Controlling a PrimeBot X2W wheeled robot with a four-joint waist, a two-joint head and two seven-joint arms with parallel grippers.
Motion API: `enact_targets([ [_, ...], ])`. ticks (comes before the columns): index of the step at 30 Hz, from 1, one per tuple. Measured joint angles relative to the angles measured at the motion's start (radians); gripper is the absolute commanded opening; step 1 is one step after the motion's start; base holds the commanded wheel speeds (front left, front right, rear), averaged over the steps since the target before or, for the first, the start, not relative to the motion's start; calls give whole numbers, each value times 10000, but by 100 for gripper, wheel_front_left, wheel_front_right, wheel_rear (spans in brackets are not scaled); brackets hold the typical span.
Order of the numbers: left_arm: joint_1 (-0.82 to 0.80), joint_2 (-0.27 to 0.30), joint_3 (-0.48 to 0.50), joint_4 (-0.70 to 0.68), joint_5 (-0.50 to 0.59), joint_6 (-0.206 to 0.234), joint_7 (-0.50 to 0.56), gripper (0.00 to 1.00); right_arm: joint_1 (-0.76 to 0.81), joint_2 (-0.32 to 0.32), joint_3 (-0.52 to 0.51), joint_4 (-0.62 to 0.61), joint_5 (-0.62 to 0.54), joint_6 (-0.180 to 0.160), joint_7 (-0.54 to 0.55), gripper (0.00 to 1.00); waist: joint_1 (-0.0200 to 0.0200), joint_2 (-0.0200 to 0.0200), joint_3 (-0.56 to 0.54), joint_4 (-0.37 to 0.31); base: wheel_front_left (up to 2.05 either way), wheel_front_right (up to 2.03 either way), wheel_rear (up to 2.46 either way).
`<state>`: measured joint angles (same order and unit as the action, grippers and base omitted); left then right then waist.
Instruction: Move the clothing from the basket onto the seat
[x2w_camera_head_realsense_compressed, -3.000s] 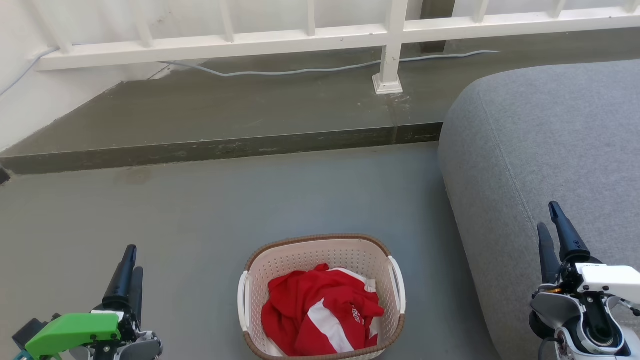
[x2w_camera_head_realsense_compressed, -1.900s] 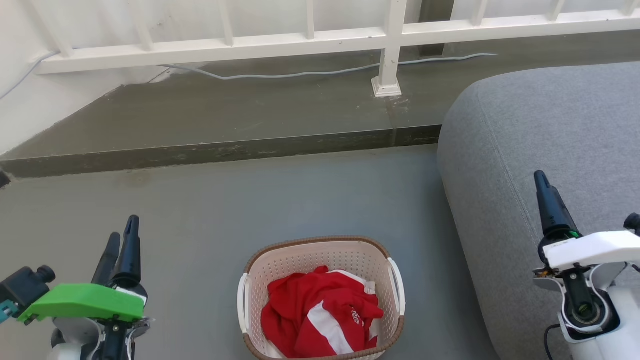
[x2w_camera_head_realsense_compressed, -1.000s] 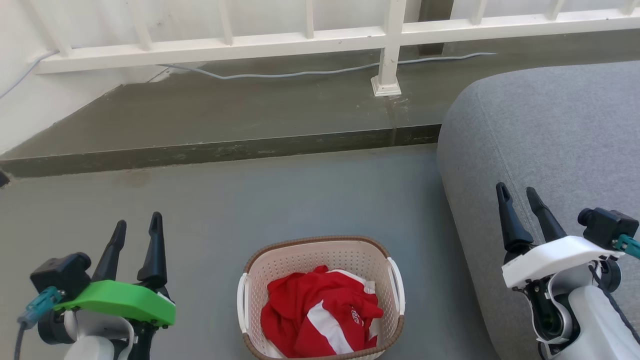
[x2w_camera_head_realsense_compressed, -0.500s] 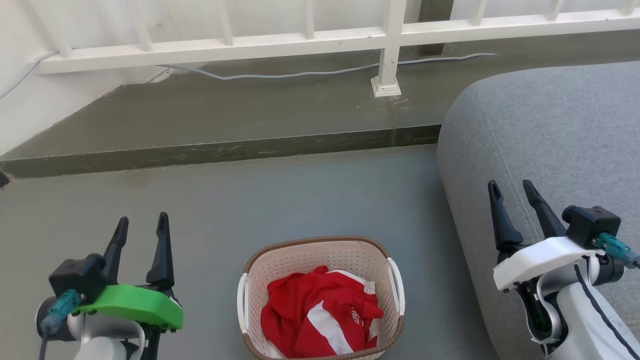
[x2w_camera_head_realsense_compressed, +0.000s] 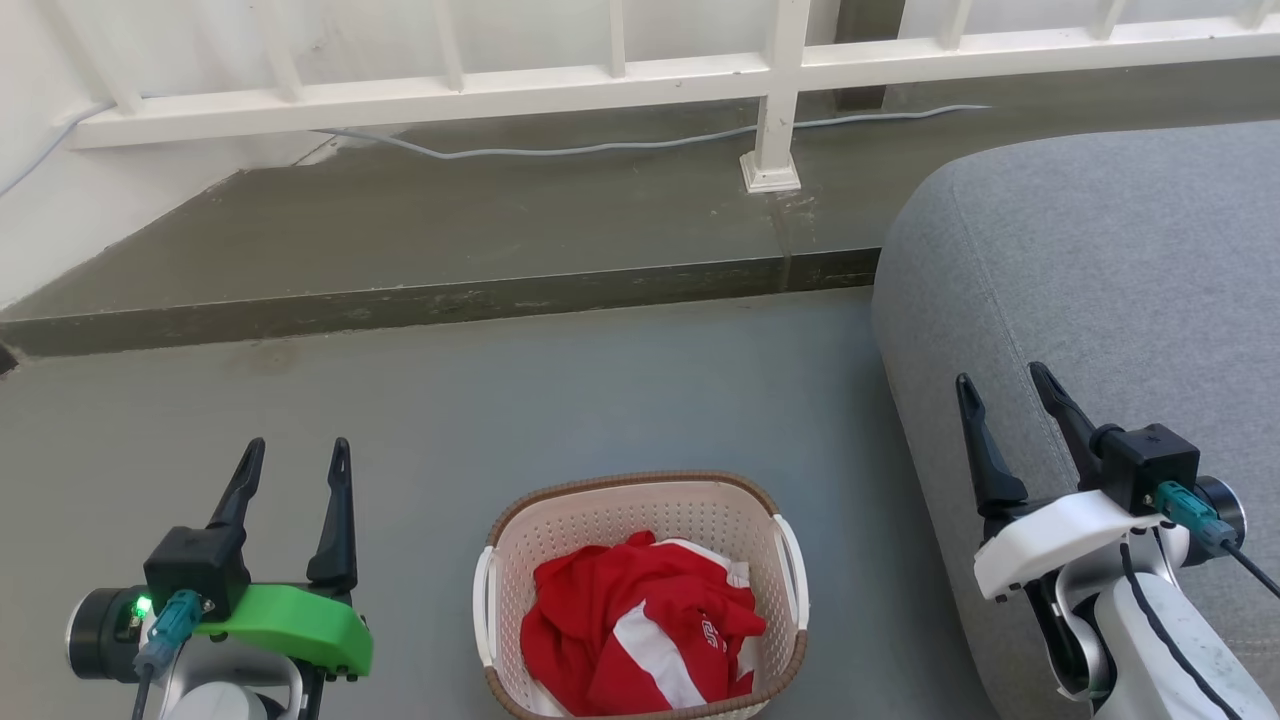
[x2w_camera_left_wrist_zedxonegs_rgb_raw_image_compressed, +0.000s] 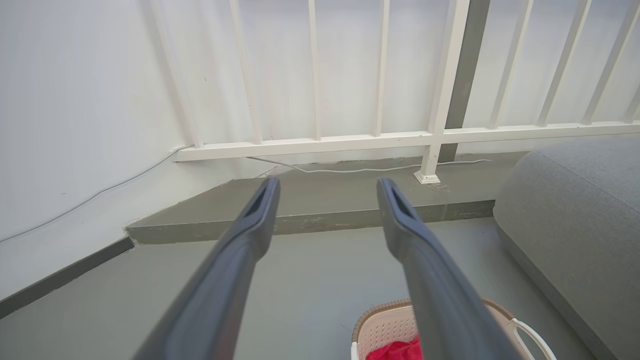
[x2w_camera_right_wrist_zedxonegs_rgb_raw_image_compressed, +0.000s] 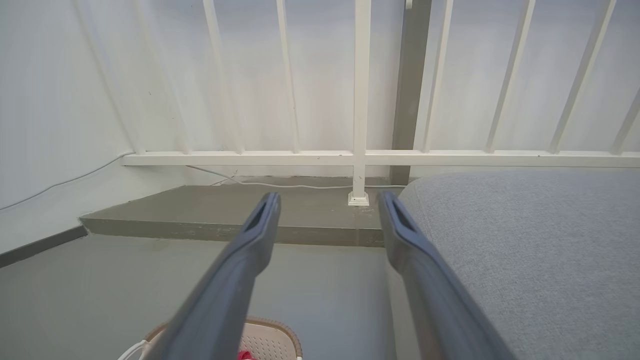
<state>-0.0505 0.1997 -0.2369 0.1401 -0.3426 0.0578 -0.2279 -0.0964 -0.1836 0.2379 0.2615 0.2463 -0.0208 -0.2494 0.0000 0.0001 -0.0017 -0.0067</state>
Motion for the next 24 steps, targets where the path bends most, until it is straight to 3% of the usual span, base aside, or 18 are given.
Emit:
enact_targets([
  [24,-2,4,21,230,-2,40,-23,100,-192,94,-174,138,-113,15,-10,100,0,0,-27,14,0,0,0],
])
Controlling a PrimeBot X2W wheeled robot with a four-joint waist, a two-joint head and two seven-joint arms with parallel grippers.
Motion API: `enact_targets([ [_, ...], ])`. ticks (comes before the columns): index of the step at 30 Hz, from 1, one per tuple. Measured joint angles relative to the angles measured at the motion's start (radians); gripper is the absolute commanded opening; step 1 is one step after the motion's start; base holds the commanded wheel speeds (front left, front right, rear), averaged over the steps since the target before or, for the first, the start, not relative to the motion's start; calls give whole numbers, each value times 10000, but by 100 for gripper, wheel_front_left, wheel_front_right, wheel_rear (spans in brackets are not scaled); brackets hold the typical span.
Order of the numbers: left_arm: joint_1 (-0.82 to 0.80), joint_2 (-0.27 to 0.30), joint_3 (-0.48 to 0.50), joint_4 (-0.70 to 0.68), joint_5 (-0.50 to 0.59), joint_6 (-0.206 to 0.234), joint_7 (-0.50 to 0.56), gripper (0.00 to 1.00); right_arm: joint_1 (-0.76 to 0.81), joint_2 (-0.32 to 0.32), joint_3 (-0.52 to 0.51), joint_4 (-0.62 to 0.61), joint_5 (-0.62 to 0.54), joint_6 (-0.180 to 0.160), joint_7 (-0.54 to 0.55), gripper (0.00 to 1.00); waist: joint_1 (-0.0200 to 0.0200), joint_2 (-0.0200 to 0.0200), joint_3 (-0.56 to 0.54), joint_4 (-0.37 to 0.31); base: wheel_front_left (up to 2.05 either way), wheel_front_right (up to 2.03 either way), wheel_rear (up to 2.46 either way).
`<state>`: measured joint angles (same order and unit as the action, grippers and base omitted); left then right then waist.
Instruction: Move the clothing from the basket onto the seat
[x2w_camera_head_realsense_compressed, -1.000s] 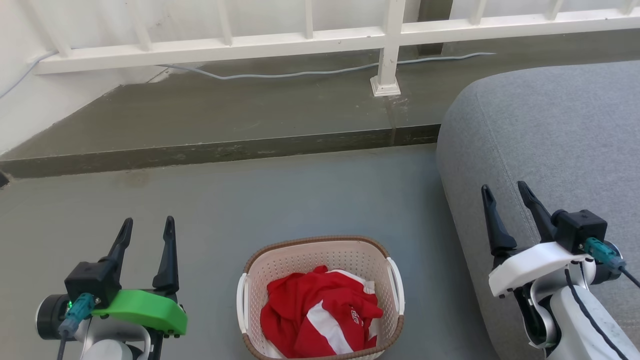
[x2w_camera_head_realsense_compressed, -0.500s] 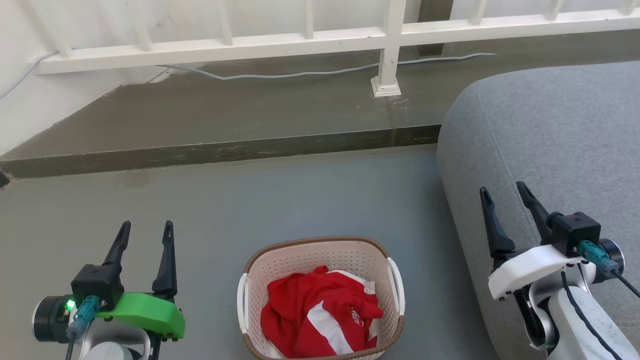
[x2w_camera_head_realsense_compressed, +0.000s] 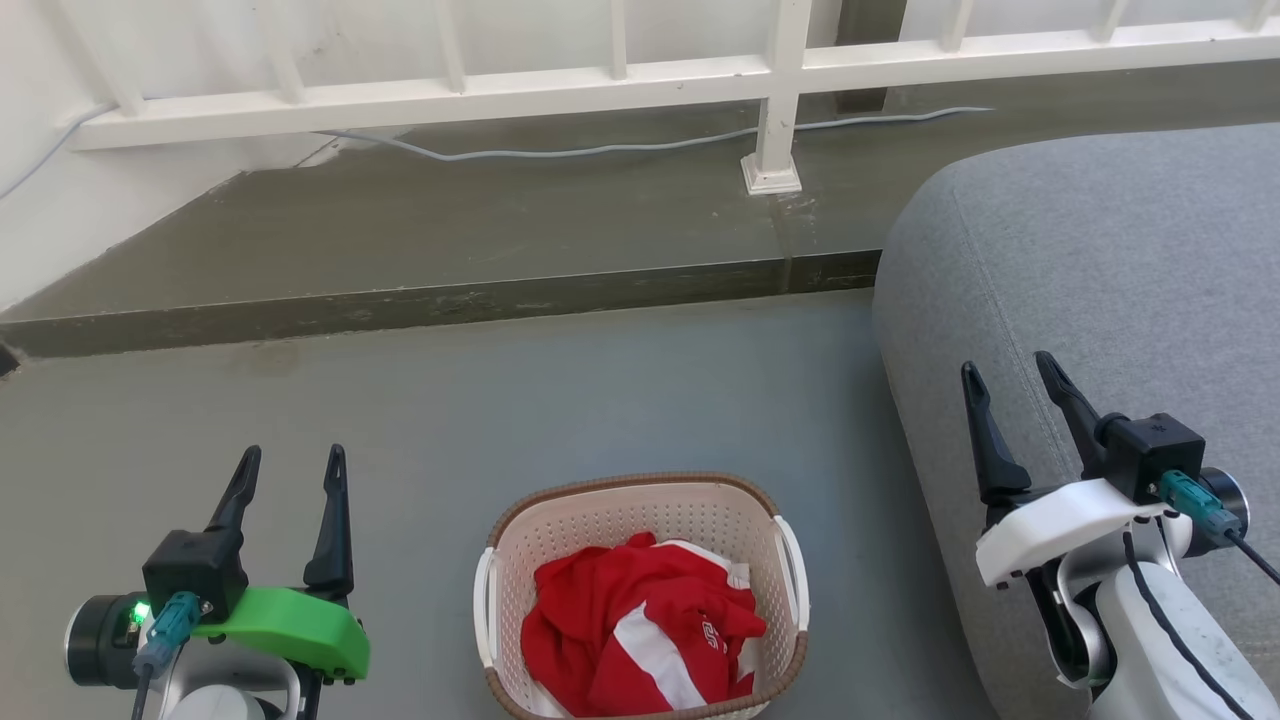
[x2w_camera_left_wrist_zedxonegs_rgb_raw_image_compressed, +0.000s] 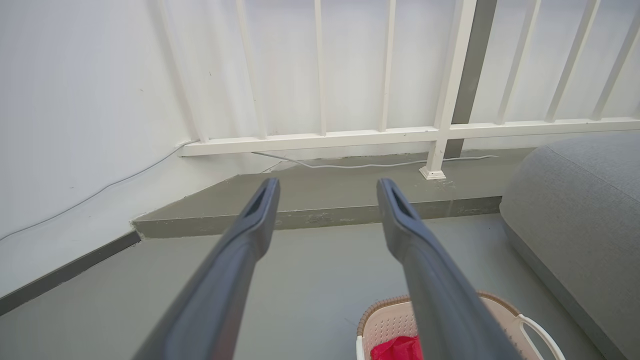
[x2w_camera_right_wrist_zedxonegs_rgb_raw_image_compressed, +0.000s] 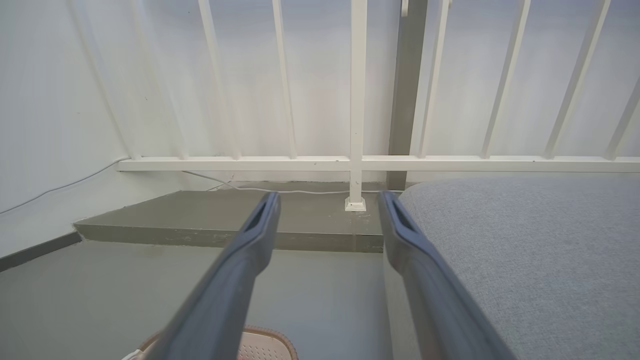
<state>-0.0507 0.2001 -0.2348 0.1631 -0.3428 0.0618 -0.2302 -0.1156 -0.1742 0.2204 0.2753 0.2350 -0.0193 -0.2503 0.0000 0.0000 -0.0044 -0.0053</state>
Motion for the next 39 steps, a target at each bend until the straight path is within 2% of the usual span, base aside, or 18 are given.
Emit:
enact_targets([
  [17,-100,-27,-128,-238,-56,-29,10,100,-330,104,-121,-428,-38,98,-2,100,0,0,751,-197,0,0,0],
  [28,-844,-387,-871,-284,-71,-441,366,100,-1131,288,-245,-1103,-48,100,-8,100,0,0,1968,-500,0,0,0],
  [39,-2038,-848,-1833,936,42,-905,1277,100,-1971,669,-261,-1691,-69,104,-17,100,0,0,3568,-1098,0,0,0],
])
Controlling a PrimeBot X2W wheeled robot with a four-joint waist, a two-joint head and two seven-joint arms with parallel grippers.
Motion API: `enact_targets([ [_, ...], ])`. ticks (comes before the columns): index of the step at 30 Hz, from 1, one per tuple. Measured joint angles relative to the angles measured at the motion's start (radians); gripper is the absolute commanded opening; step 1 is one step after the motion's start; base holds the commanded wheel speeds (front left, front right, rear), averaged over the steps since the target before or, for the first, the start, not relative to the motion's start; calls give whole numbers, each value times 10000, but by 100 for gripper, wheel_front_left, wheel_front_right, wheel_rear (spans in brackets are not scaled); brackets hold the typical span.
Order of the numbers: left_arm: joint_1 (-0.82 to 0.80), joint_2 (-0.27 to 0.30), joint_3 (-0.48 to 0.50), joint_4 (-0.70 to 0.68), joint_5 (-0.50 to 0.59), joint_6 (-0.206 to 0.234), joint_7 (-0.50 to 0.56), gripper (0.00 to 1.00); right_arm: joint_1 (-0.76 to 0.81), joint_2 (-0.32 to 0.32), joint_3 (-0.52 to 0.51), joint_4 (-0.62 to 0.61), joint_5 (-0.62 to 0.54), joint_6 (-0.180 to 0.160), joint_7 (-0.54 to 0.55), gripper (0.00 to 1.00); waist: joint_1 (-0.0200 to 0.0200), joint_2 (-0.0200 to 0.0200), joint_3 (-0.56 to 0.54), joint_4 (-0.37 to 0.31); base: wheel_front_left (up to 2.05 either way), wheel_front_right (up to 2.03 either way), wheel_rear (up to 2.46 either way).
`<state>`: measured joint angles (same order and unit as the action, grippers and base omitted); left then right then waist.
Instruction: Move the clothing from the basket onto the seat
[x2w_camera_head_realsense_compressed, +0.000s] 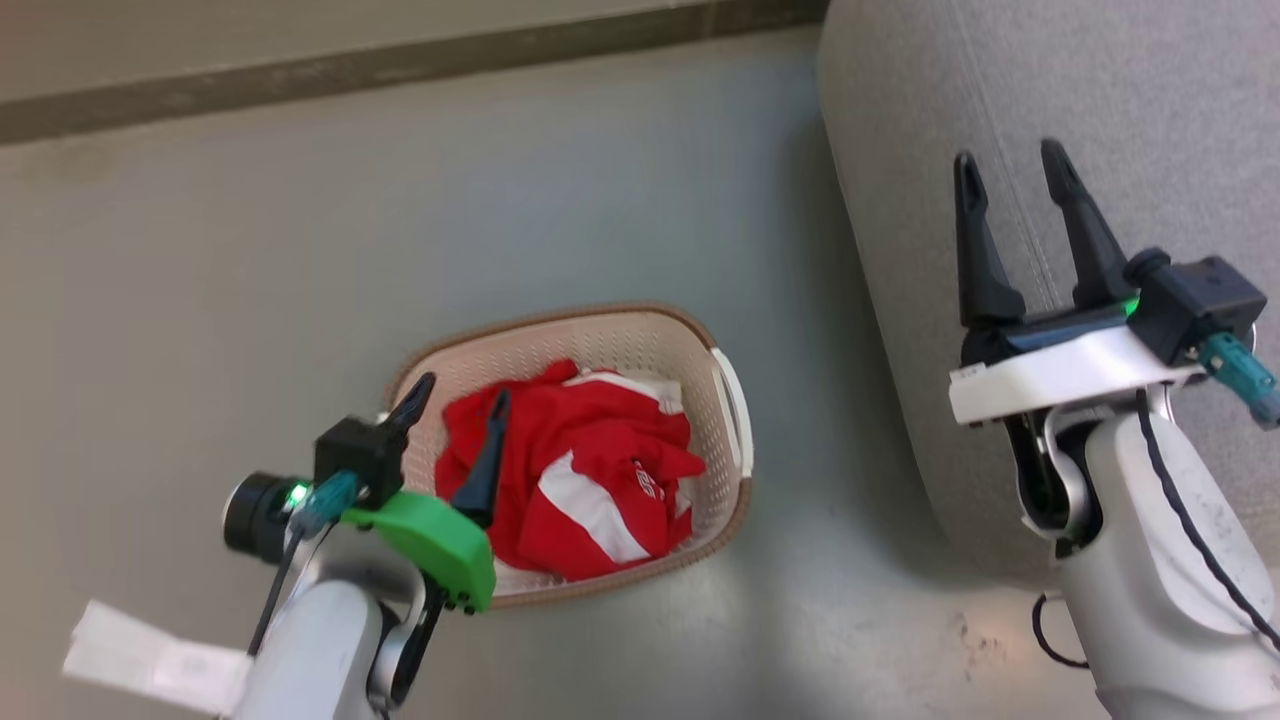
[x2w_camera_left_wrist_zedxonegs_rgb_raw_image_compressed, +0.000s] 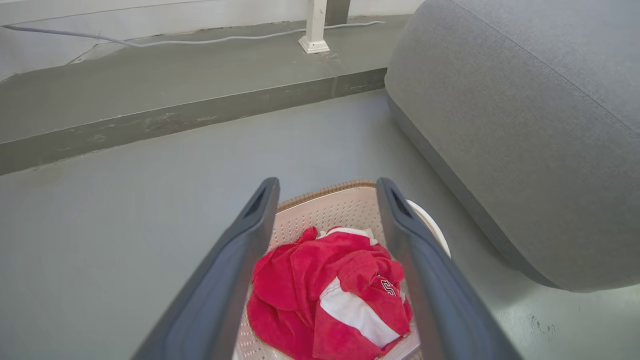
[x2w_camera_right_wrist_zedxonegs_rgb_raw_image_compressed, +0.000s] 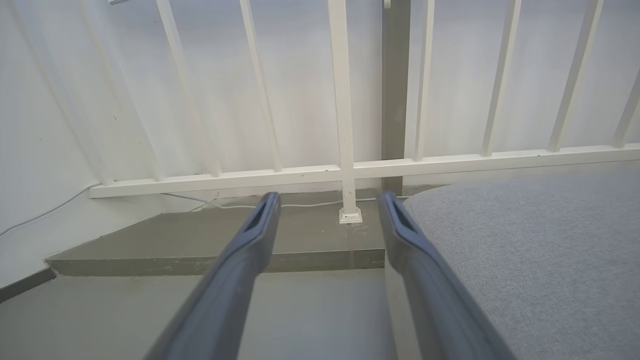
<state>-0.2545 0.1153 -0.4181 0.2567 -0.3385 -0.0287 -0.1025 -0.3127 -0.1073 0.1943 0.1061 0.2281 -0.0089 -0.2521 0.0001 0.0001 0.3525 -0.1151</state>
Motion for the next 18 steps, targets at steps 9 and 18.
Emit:
enact_targets([
  [9,-1157,-134,-362,1275,13,-328,899,100,-652,186,96,-545,-8,176,-27,100,0,0,1254,-528,0,0,0],
  [18,-2197,12,-679,2642,443,-522,1801,100,-1300,437,376,-1003,12,349,-29,100,2,0,2496,-1128,0,0,0],
])
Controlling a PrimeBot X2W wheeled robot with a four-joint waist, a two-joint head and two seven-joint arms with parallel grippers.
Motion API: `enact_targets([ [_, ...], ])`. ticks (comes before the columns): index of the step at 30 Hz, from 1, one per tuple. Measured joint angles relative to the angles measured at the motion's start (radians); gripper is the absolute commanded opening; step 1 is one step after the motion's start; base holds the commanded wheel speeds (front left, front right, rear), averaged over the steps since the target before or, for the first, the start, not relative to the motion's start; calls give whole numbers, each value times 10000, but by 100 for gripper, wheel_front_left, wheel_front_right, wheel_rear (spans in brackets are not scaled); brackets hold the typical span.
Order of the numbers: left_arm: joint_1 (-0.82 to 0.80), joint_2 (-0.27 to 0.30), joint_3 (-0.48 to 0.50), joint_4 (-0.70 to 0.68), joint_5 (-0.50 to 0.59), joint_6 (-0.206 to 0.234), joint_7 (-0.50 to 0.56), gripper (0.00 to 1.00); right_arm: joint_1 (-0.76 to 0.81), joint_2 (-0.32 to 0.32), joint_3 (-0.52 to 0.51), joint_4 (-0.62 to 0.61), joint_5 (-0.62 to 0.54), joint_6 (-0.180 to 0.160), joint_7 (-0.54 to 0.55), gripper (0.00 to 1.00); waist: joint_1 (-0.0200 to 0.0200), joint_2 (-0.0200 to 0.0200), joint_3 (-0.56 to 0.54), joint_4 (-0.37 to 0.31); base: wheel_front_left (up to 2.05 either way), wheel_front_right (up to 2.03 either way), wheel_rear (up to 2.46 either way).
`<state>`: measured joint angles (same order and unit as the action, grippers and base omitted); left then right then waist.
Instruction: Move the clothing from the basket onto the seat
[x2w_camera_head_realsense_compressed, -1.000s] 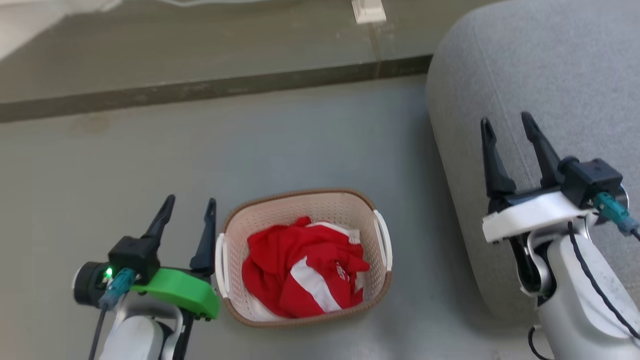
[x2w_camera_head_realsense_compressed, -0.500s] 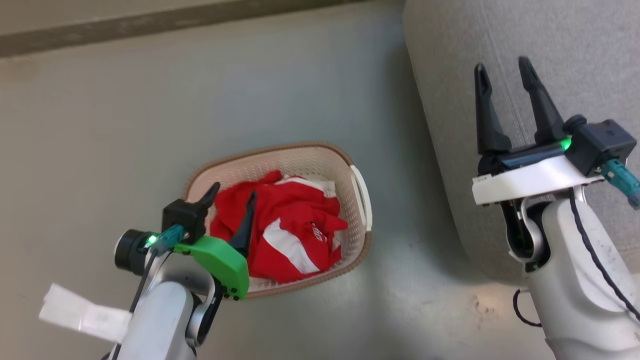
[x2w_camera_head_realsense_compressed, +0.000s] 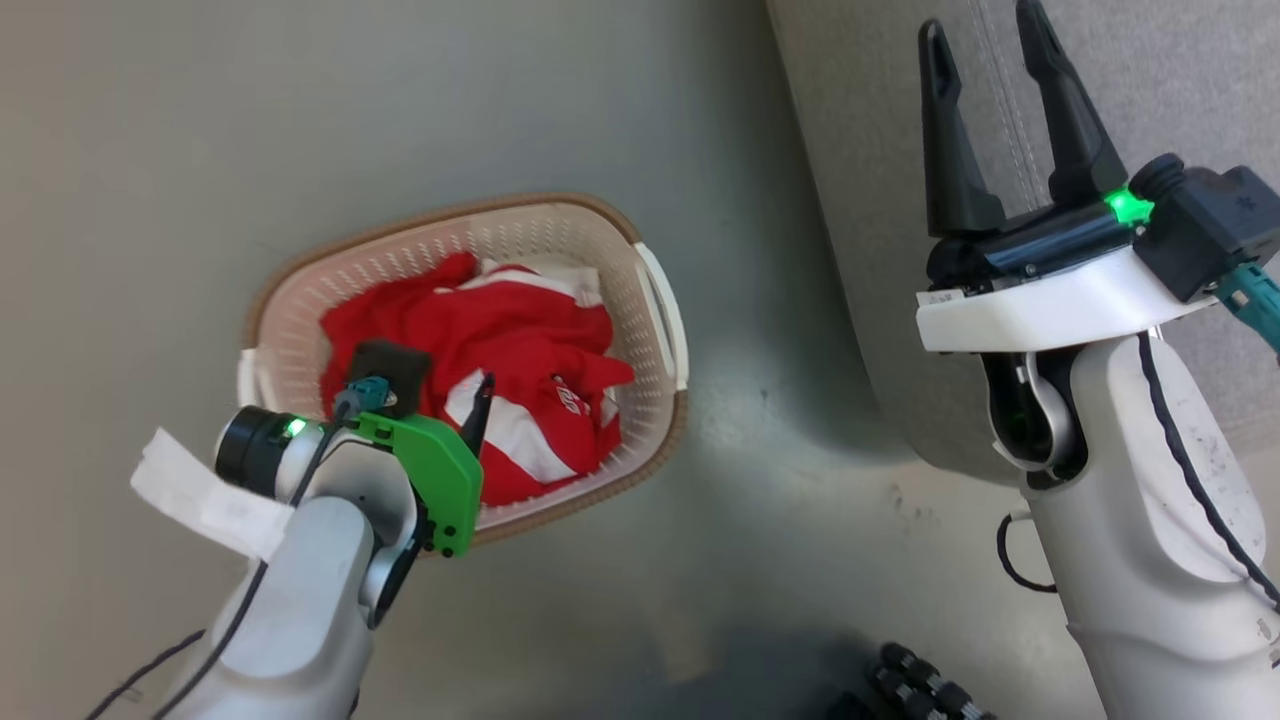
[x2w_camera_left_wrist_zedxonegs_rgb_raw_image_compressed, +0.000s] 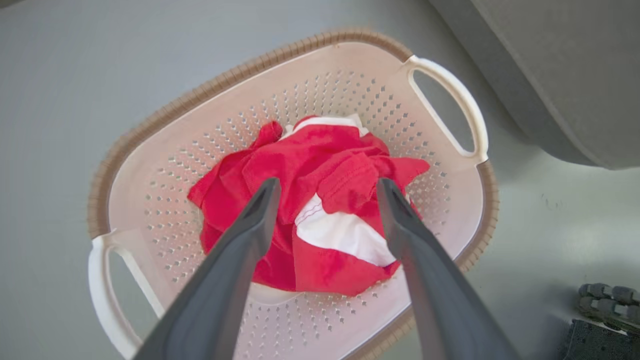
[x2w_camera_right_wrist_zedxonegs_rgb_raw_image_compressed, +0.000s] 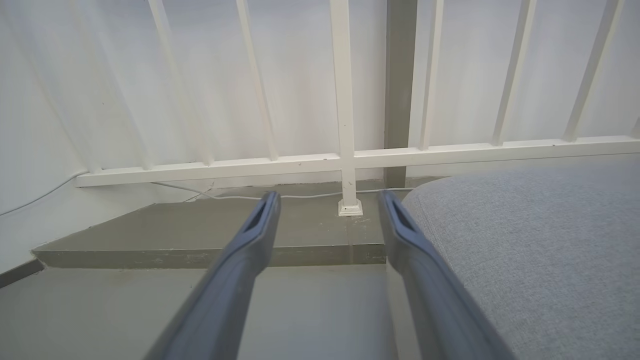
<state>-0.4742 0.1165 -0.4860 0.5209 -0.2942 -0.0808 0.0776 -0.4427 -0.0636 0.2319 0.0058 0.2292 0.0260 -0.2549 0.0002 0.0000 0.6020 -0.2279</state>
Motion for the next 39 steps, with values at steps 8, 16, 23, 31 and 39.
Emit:
enact_targets([
  [8,-699,288,-293,953,196,-163,474,100,-267,33,19,-399,96,0,-2,100,0,0,987,-584,0,0,0],
  [16,-1331,514,-295,1588,207,-244,631,100,-351,88,40,-616,245,-12,-10,100,-1,0,1795,-1123,0,0,0],
  [23,-1761,876,-128,2165,221,-247,625,100,-422,142,71,-767,426,-33,-10,100,-1,0,2266,-1624,0,0,0],
  [31,-2076,876,-355,2809,261,-345,715,0,-420,159,115,-886,872,-284,-12,100,-1,0,2566,-1983,0,0,0],
  [39,-2326,867,-389,3269,257,-355,700,0,-419,178,199,-917,905,-368,-12,100,-1,0,2553,-1998,0,0,0],
])
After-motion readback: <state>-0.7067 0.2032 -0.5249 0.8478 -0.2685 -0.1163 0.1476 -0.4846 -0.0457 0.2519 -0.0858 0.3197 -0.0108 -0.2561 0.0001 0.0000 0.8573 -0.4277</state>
